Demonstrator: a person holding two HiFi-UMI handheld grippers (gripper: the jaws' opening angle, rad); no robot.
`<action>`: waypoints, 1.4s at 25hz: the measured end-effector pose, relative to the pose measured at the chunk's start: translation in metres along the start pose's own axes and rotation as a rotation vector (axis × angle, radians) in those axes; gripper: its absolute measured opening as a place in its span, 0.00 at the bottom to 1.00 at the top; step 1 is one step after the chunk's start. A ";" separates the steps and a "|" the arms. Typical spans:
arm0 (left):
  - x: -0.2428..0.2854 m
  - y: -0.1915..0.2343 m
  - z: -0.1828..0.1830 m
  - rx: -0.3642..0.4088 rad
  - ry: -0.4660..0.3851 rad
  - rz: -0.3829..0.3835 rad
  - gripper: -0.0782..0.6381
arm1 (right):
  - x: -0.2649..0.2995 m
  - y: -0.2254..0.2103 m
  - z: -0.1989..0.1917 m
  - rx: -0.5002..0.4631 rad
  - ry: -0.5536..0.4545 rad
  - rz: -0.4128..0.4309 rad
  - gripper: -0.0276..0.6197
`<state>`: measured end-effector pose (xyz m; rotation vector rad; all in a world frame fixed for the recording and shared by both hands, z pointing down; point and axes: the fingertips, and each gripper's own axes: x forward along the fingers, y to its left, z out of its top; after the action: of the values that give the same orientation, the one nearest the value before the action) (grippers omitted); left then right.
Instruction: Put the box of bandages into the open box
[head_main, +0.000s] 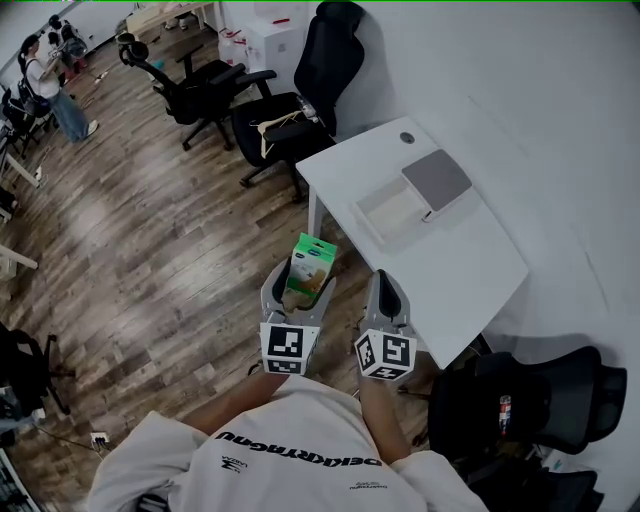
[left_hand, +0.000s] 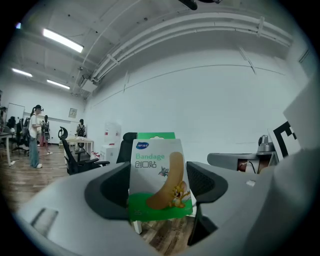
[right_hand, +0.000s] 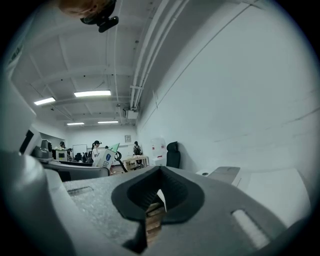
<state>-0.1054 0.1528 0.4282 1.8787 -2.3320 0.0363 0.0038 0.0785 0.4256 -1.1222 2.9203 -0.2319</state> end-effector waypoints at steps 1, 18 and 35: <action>0.006 0.005 0.001 0.000 0.002 -0.011 0.61 | 0.007 0.002 0.001 -0.003 0.001 -0.009 0.04; 0.077 0.057 0.005 0.015 0.033 -0.162 0.61 | 0.081 0.008 -0.001 -0.003 0.015 -0.166 0.04; 0.134 0.018 -0.007 0.031 0.079 -0.286 0.61 | 0.083 -0.037 -0.012 0.014 0.031 -0.280 0.04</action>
<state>-0.1498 0.0275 0.4537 2.1642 -2.0024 0.1132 -0.0334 -0.0023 0.4467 -1.5365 2.7730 -0.2725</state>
